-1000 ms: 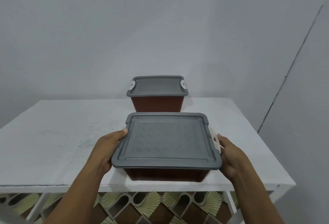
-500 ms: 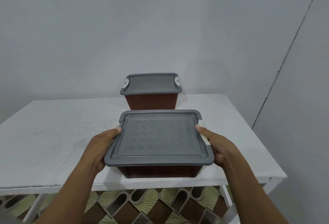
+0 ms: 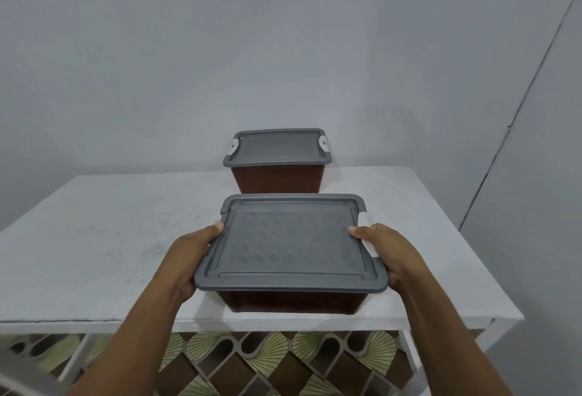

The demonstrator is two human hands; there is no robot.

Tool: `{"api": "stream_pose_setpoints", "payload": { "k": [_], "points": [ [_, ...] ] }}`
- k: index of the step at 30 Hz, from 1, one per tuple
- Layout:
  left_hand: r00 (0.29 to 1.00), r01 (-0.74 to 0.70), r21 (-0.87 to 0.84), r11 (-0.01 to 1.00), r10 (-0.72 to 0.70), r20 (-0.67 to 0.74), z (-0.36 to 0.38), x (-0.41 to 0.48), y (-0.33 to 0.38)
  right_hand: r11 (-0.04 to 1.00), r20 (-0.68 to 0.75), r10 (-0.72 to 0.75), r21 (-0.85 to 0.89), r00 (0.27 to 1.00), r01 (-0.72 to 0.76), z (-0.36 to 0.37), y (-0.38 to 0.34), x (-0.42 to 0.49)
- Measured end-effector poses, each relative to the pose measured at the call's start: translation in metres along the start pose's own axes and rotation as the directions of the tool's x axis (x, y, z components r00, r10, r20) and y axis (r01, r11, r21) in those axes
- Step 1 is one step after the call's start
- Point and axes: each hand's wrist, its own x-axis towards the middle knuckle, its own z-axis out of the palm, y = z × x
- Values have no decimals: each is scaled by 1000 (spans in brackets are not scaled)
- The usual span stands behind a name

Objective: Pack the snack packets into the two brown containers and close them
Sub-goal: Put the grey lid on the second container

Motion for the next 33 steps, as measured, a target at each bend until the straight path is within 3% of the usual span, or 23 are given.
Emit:
{"api": "stream_pose_setpoints", "payload": {
  "k": [9,16,22,33],
  "points": [
    [997,-67,145,987,63,35,-1,0,3,1000,-1,-12,3,1000,12,3,-3,-11],
    [994,-14,-20,1000,12,-111,6,-4,4,1000,-8,-24,1,1000,24,5,-3,-12],
    [995,64,5,998,-64,-82,6,-2,8,1000,-8,-28,6,1000,28,5,-2,-10],
    [996,-9,417,909,44,-73,4,13,15,999,-21,-32,-22,999,32,3,0,-6]
  ]
}}
